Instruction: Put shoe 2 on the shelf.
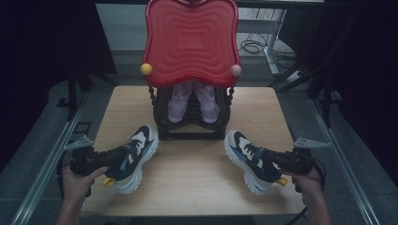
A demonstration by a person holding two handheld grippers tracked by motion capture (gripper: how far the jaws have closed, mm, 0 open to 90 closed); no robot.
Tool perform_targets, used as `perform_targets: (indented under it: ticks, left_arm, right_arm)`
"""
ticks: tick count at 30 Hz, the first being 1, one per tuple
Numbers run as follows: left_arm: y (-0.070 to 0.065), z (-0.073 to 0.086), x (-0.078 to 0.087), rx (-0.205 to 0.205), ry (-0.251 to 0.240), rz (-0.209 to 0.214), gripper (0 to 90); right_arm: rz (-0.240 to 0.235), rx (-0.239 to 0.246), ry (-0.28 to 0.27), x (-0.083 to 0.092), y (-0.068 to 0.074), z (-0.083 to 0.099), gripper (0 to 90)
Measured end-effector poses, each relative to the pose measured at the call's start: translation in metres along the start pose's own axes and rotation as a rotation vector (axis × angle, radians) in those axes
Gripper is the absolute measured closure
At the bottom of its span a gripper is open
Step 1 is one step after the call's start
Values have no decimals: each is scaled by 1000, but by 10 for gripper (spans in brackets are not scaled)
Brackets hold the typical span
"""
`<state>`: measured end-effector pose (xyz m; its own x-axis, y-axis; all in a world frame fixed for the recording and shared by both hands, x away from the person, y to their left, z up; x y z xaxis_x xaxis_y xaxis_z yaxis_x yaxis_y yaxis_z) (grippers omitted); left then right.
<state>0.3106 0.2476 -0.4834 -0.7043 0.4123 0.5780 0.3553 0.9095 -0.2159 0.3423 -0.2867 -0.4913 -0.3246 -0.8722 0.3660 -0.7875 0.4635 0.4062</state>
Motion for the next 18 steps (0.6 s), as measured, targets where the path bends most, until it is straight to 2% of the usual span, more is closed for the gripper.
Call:
perform_targets:
  ticks: [2, 4, 6, 8, 13, 18]
  left_arm:
    - [1, -2, 3, 19, -25, 8, 712]
    - [2, -4, 6, 29, -49, 9, 712]
    - [3, -7, 9, 39, -78, 2, 713]
    - [4, -8, 11, 49, -93, 3, 714]
    - [10, -15, 17, 81, -135, 12, 715]
    - [12, -20, 20, 96, -166, 12, 716]
  right_arm:
    - [-7, -1, -49, 6, 2, -4, 767]
    - [-7, -3, -60, 7, 3, -4, 767]
    - [-4, 3, -93, 10, 3, -7, 767]
    - [7, -8, -143, 14, 1, -11, 767]
    - [19, -12, -198, 16, -2, -17, 767]
    - [29, -7, -247, 15, -7, -25, 767]
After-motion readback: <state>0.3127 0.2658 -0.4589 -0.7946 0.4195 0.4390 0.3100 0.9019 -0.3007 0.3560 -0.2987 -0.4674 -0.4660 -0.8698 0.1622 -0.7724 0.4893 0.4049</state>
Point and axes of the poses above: each handheld gripper's, and its own axes: x roughly backward along the jaws, z roughly out of its underside, y roughly to its left, the point moved 8 cm from there along -x, roughly forward along the jaws, and after that the axes turned 14 degrees about -z, right-handed, at the moved point
